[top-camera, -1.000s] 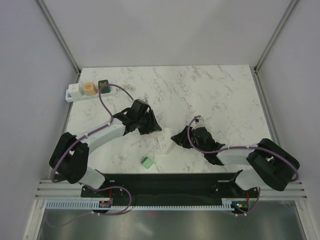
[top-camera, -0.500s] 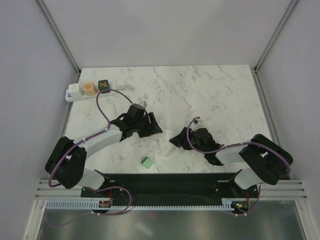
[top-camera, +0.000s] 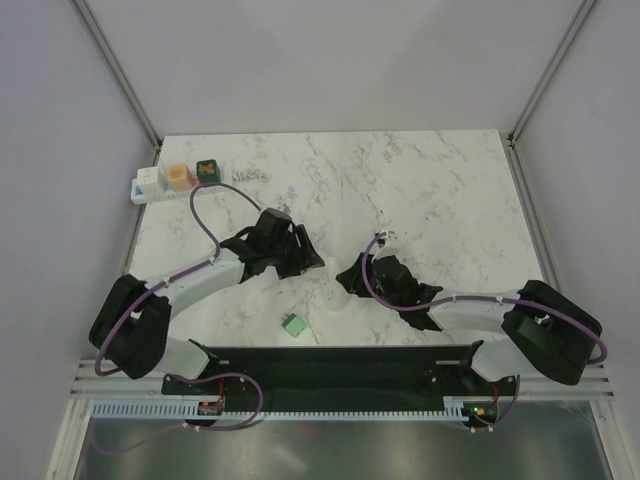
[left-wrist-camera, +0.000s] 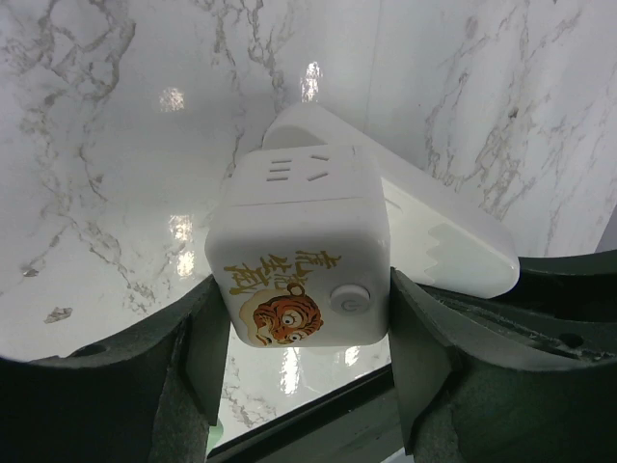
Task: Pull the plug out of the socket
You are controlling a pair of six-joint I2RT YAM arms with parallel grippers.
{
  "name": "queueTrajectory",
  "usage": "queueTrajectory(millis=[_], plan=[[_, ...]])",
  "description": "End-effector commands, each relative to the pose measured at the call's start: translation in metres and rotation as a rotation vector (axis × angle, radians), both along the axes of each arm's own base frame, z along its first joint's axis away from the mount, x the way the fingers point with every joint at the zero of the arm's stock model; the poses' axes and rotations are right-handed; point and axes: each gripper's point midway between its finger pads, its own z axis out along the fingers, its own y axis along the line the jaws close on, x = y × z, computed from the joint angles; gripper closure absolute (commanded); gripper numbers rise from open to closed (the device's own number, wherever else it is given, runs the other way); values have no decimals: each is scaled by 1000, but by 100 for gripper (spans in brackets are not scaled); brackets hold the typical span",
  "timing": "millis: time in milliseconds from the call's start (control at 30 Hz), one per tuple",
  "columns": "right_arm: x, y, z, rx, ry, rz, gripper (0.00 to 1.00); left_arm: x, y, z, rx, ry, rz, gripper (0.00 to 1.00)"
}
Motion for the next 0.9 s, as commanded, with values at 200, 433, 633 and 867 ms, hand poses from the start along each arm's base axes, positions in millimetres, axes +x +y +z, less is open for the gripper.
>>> queueTrajectory(millis=[200, 433, 633, 867], plan=[[6, -81, -29, -405, -56, -223, 100, -17, -38, 64, -245, -63, -84, 98], [-4, -52, -29, -146, 46, -144, 100, -24, -11, 56, -142, -117, -70, 98], [-4, -50, -32, -59, 98, -122, 100, -35, -7, 56, -149, -158, -127, 98], [-3, -54, -35, -134, 98, -87, 100, -27, 53, 40, 185, -142, 15, 98]])
